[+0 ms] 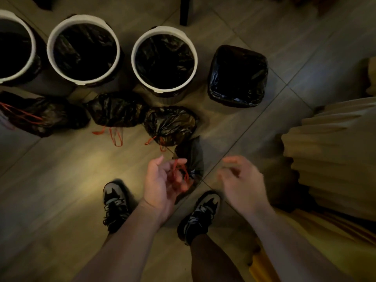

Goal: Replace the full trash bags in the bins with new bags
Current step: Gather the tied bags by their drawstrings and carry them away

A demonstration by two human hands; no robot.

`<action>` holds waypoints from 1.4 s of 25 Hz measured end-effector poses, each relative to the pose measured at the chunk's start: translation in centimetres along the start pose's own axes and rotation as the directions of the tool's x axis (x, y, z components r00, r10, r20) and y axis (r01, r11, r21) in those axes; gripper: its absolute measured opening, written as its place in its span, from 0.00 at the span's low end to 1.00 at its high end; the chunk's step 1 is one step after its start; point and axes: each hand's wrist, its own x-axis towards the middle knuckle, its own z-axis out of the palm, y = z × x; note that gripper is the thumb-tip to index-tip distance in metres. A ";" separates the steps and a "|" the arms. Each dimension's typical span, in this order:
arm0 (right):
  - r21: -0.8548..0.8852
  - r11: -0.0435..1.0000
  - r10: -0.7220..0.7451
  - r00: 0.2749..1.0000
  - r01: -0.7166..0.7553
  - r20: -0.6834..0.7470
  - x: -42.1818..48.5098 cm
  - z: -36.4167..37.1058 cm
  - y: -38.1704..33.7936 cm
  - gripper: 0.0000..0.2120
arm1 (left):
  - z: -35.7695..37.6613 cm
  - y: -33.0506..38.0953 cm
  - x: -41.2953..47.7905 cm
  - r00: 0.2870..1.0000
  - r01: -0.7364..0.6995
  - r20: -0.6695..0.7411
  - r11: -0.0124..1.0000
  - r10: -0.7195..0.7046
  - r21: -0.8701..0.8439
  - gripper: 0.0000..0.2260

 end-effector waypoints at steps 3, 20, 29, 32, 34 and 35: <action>-0.055 0.983 0.171 0.985 -0.173 -0.038 2.8 0.8 1.0 0.06 | -3.4 1.2 -0.8 0.997 -0.034 -0.070 0.999 0.037 0.042 0.25; -0.148 0.947 0.294 0.955 -0.286 0.036 26.2 32.7 4.6 0.23 | -19.2 4.3 9.6 0.953 -0.100 -0.287 0.995 0.098 0.008 0.10; 0.196 0.935 0.328 0.933 -0.297 -0.149 28.7 32.6 7.3 0.12 | -17.2 5.4 12.5 0.964 -0.068 -0.263 0.991 0.036 -0.113 0.05; 0.482 0.836 0.333 0.940 -0.261 -0.069 25.3 29.2 5.3 0.10 | -16.2 6.3 12.0 0.988 -0.053 -0.153 0.985 0.027 -0.164 0.05; 0.591 0.786 0.244 0.969 -0.181 -0.028 23.6 27.7 3.6 0.11 | -16.2 6.7 12.1 0.981 -0.032 -0.191 0.975 -0.010 -0.219 0.09; 0.639 0.755 0.203 0.979 -0.150 -0.009 23.3 27.5 2.7 0.11 | -16.4 6.9 12.2 0.978 -0.028 -0.208 0.974 -0.020 -0.225 0.11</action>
